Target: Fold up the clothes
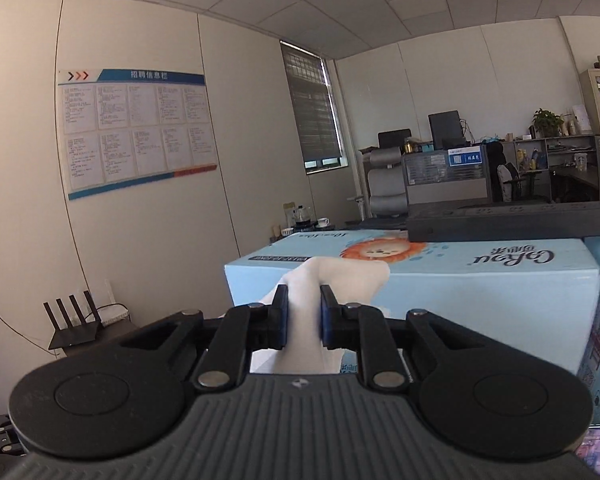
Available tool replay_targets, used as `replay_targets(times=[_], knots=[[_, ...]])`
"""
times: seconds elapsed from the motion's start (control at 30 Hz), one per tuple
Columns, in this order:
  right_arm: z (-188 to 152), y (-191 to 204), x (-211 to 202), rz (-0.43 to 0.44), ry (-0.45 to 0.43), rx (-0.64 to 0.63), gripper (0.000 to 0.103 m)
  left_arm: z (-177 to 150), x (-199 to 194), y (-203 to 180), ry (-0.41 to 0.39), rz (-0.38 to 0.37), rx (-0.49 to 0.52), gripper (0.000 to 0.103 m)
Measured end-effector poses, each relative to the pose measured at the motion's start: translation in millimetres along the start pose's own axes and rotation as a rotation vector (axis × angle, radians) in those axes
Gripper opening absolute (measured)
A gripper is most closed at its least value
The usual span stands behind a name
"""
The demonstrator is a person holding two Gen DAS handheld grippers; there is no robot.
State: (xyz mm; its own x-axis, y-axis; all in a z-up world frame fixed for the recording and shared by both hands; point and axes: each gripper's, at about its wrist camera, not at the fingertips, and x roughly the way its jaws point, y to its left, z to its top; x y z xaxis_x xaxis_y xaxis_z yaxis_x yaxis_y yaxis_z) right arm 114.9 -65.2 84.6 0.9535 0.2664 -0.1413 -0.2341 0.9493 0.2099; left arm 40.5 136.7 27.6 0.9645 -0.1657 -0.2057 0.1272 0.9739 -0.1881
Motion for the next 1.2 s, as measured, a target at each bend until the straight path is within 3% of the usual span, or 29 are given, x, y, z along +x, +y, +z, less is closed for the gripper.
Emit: replay_targets(times=[0.17, 0.37, 0.5, 0.63, 0.8, 0.87, 0.97, 1.03, 1.1, 1.2], knots=[[7.4, -36.5, -66.2, -0.116, -0.028, 0.022, 0.013, -8.3, -5.4, -36.1, 0.038, -0.187, -0.005, 0.021], [-2.0, -96.6, -137.6, -0.335, 0.016, 0.042, 0.013, -35.3, 10.3, -101.7, 0.176, -0.433, -0.011, 0.021], [-29.1, -140.0, -160.4, -0.453, 0.12, 0.051, 0.013, -74.7, 16.0, -150.9, 0.32, -0.538, 0.052, 0.021], [-77.1, -195.9, -173.3, -0.534, 0.274, 0.131, 0.013, -121.8, 16.6, -187.7, 0.492, -0.615, 0.197, 0.021], [-128.4, -245.7, -195.9, -0.647, 0.476, 0.254, 0.013, -169.0, 8.8, -214.6, 0.772, -0.745, 0.312, 0.022], [-143.3, -259.8, -207.7, -0.687, 0.529, 0.308, 0.013, -180.2, 5.0, -218.9, 0.814, -0.742, 0.335, 0.022], [-150.8, -270.1, -218.0, -0.768, 0.559, 0.268, 0.009, -186.4, 7.8, -222.8, 0.874, -0.718, 0.384, 0.026], [-150.5, -272.3, -221.8, -0.778, 0.556, 0.263, 0.01, -188.9, 12.2, -217.0, 0.916, -0.68, 0.376, 0.027], [-147.8, -269.9, -226.4, -0.762, 0.533, 0.263, 0.012, -186.8, 12.5, -208.8, 0.929, -0.646, 0.379, 0.043], [-143.0, -254.1, -228.7, -0.711, 0.526, 0.199, 0.044, -185.4, 19.8, -196.5, 0.948, -0.589, 0.368, 0.063]])
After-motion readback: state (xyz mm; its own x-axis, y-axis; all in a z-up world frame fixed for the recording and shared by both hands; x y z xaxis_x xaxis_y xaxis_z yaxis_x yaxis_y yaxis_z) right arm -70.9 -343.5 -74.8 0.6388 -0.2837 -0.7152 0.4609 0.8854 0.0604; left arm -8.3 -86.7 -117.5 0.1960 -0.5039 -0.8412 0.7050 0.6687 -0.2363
